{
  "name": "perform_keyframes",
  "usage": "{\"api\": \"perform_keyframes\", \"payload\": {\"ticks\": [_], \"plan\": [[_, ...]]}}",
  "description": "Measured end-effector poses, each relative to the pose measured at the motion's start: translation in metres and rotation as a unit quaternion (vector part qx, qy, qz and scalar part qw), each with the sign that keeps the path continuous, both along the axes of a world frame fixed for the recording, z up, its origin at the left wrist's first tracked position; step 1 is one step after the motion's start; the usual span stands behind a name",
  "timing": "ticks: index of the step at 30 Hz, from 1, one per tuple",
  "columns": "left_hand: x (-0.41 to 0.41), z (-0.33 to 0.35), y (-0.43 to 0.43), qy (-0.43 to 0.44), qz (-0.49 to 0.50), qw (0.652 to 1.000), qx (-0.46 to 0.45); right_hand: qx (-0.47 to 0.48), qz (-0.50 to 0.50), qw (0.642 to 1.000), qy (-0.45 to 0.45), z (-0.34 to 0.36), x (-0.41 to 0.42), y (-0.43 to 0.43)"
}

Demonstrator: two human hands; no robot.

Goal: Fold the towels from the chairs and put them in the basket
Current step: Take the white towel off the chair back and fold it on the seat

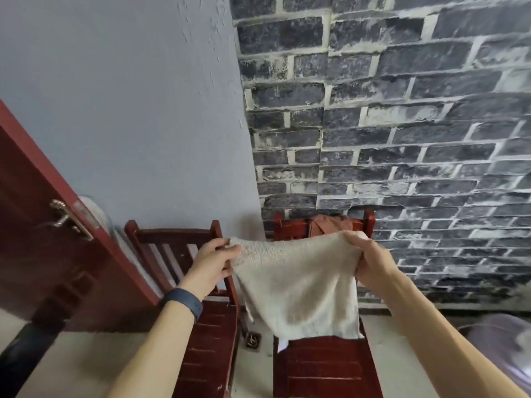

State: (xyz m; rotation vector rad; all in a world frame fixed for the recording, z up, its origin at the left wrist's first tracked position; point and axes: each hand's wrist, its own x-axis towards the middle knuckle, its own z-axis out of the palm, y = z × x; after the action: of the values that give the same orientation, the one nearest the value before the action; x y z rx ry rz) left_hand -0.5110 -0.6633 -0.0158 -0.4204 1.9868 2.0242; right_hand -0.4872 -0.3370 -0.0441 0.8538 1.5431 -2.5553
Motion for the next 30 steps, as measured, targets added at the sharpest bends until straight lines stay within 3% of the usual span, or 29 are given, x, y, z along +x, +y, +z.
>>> {"api": "perform_keyframes", "payload": {"ticks": [6, 10, 16, 20, 23, 27, 30], "plan": [[0.007, -0.038, -0.024, -0.057, -0.077, 0.995, 0.004, 0.072, -0.071, 0.994, -0.031, -0.021, 0.023, -0.002], [-0.003, -0.044, -0.036, 0.01, -0.198, 0.969, -0.15, 0.137, -0.089, 0.987, 0.008, -0.021, 0.038, -0.007], [-0.019, -0.043, -0.043, 0.081, -0.136, 0.957, -0.244, 0.343, -0.034, 0.939, 0.002, -0.023, 0.052, -0.011], [-0.021, -0.033, -0.046, 0.111, -0.079, 0.959, -0.248, 0.317, -0.024, 0.948, 0.031, -0.013, 0.048, -0.012], [-0.019, -0.026, -0.048, 0.135, -0.076, 0.944, -0.291, 0.446, 0.078, 0.891, 0.039, -0.015, 0.047, -0.014], [-0.015, -0.021, -0.05, 0.165, -0.144, 0.915, -0.338, 0.53, 0.053, 0.846, 0.04, -0.014, 0.05, -0.007], [-0.015, -0.02, -0.05, 0.138, -0.196, 0.921, -0.308, 0.579, 0.094, 0.808, 0.057, -0.024, 0.053, -0.004]]}}
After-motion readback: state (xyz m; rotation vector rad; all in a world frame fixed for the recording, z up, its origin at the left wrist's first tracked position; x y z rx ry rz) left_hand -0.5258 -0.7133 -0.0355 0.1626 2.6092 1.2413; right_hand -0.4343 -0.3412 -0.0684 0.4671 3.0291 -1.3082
